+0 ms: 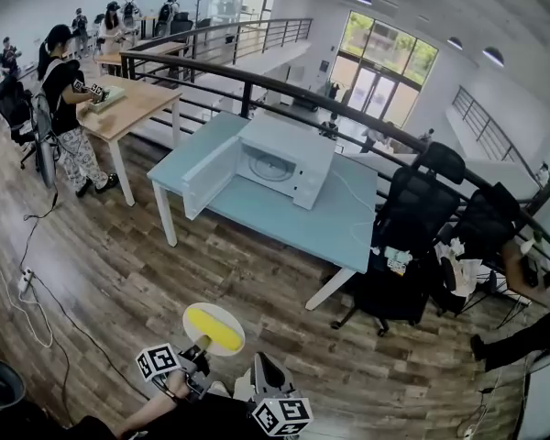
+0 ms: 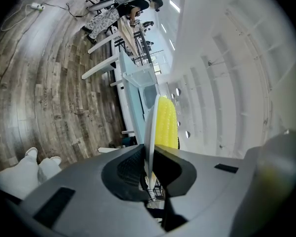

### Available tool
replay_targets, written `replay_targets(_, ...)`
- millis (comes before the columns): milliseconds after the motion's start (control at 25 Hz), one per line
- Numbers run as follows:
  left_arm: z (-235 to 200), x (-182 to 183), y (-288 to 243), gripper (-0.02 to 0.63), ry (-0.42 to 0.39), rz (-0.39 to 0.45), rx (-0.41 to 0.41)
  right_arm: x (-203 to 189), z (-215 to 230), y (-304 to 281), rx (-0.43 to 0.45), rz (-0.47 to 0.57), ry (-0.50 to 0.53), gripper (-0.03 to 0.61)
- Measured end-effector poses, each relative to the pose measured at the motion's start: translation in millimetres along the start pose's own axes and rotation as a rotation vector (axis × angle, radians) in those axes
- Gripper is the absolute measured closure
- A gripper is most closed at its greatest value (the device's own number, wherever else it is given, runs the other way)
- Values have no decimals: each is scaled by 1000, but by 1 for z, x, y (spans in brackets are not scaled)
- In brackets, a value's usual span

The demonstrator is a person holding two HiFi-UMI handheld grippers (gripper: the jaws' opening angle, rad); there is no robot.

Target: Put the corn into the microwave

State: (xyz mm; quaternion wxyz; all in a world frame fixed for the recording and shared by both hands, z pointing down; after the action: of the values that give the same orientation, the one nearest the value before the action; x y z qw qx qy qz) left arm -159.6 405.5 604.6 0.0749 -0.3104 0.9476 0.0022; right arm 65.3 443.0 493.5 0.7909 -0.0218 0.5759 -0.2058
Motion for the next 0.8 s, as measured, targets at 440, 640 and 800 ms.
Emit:
replay_targets(440, -13, 25, -16, 586, -2, 2, 17, 0, -1, -38, 2, -2, 4, 569)
replay_targets(640, -18, 36, -23, 586, 0, 5, 31, 4, -3, -57, 8, -10, 25, 569)
replay_targets(800, -26, 44, -28, 586, 10, 17, 37, 10, -4, -70, 10, -5, 38, 569)
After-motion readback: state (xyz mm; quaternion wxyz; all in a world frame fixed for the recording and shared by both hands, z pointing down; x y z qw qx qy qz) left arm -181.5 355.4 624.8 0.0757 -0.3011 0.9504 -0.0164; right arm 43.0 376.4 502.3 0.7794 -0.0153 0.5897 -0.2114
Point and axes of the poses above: the fingertips, and each gripper's own axes: y backward along the fingers, z to its right, x out of its top, the point moved 8 cm from there along y, backward along the fingers, and after that the axes turned 13 degrees about -x, right-handed, at the moved point
